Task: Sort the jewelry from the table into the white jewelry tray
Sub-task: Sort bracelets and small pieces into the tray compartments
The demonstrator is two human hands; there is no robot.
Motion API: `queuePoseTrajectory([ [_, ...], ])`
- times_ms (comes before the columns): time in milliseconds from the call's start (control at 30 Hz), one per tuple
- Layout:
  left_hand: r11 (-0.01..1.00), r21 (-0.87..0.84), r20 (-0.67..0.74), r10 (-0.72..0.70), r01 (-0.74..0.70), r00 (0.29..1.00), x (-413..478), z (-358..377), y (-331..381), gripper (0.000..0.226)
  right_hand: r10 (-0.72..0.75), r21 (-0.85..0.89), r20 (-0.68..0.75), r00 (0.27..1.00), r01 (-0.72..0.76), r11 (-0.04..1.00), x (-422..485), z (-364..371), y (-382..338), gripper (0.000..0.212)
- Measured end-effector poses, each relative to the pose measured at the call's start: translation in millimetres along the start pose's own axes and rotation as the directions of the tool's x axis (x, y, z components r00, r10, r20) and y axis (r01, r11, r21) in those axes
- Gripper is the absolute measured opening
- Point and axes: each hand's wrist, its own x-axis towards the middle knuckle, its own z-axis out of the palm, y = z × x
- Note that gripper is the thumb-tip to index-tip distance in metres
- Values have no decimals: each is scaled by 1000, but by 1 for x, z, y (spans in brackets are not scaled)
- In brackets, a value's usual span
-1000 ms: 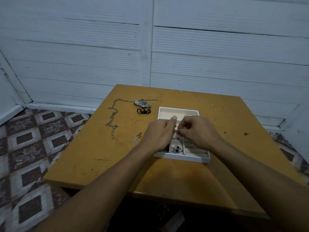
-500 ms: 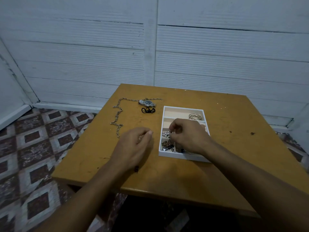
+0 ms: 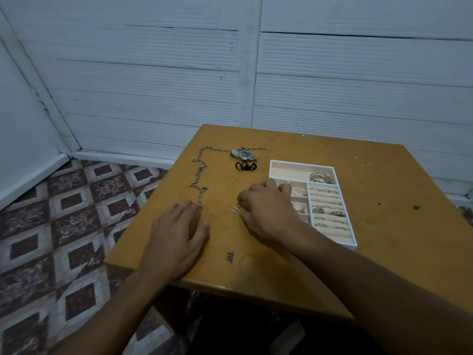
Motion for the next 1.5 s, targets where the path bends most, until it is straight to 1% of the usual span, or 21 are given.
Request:
queuePoseTrajectory([
  [100, 998, 59, 31, -32, 31, 999, -1, 2, 0, 60, -46, -16, 50, 998, 47, 999, 5, 3, -6, 31],
  [200, 995, 87, 44, -54, 50, 998, -2, 3, -1, 63, -78, -20, 50, 996, 79, 997, 7, 2, -8, 28],
  [433, 991, 130, 51, -51, 44, 997, -3, 5, -1, 63, -60, -57, 72, 996, 64, 996, 12, 0, -8, 17],
  [567, 991, 130, 52, -52, 44, 997, -4, 4, 0, 63, -100, -169, 28, 995, 104, 980, 9, 3, -11, 21],
  [700, 990, 130, 50, -59, 52, 997, -5, 4, 1, 63, -107, -161, 38, 993, 112, 981, 7, -1, -14, 25],
  [767, 990, 131, 52, -61, 54, 997, -5, 4, 1, 63, -105, -117, 21, 994, 107, 987, 6, -5, -14, 21],
  [867, 990, 133, 54, -62, 54, 997, -4, 5, 1, 64, -76, 2, 0, 997, 76, 997, 4, -13, -13, 8],
  [1000, 990, 131, 49, -65, 58, 997, -5, 4, 2, 63, -2, 168, 19, 1000, -1, 986, 4, -24, -8, 7],
  [1100, 989, 134, 58, -69, 61, 996, -5, 4, 3, 63, 44, 299, 15, 999, -46, 953, 1, -31, -6, 4],
  [1233, 989, 133, 60, -73, 65, 996, -5, 3, 3, 63, 97, 467, 24, 995, -97, 879, -1, -38, -2, 5],
  [1433, 988, 139, 73, -73, 62, 995, -4, 1, 4, 63, 104, 585, 27, 994, -100, 805, -6, -52, 1, 7],
  [1500, 990, 126, 74, -75, 65, 994, -2, 1, 3, 63, 92, 632, 39, 995, -96, 769, -8, -58, 2, 11],
])
